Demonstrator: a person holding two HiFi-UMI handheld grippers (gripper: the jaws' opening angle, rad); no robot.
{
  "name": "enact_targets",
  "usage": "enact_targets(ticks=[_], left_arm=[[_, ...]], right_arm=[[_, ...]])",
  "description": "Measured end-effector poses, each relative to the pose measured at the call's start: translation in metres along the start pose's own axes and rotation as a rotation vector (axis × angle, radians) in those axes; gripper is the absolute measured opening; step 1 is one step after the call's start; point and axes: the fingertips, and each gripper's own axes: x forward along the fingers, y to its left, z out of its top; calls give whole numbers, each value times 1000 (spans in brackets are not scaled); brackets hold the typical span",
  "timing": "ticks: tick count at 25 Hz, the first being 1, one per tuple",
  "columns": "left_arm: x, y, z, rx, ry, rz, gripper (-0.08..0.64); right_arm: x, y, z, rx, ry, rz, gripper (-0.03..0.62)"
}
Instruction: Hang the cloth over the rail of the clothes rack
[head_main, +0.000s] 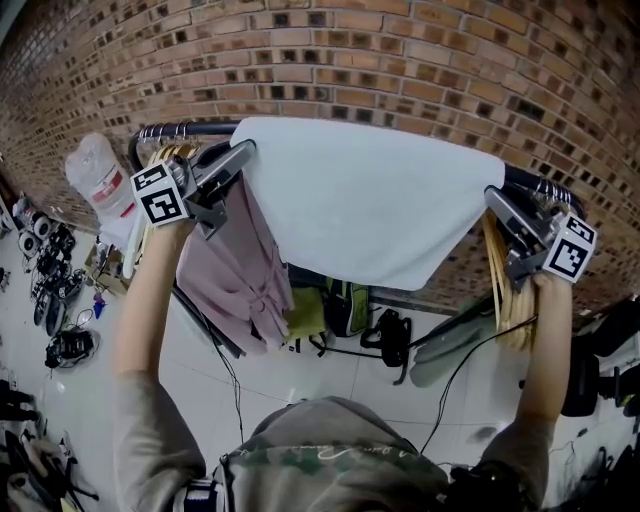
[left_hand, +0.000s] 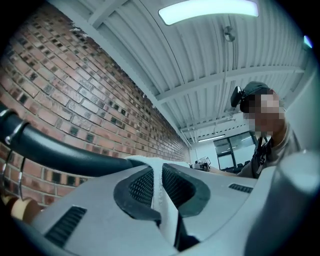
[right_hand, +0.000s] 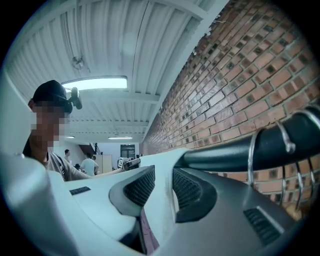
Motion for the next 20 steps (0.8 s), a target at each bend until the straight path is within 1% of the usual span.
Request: enact_targets(ticks=[3, 5, 7, 9, 11, 15, 17, 20], left_arm=[[-2, 0, -2, -11, -7, -5, 20], [-2, 1, -2, -29, -16, -15, 20], [-2, 1, -2, -55, -30, -29, 21], [-2, 1, -3, -71, -37, -41, 20], [-2, 1, -5, -68, -36, -40, 21], [-3, 6, -7, -32, -30, 1, 21], [-3, 5, -7, -41, -28, -5, 23], [-3, 3, -11, -58, -4, -21, 56]], right_arm=[[-4, -8, -2, 16, -17, -30, 87], [-8, -10, -2, 26, -32, -34, 88], [-9, -10, -1, 26, -36, -35, 120], [-9, -9, -3, 14, -28, -40, 120], [-10, -7, -6, -2, -14, -47, 120], [-10, -10, -10, -27, 5, -68, 120], [-9, -13, -12, -27, 12, -76, 120], [-8, -15, -16, -28, 34, -82, 120]])
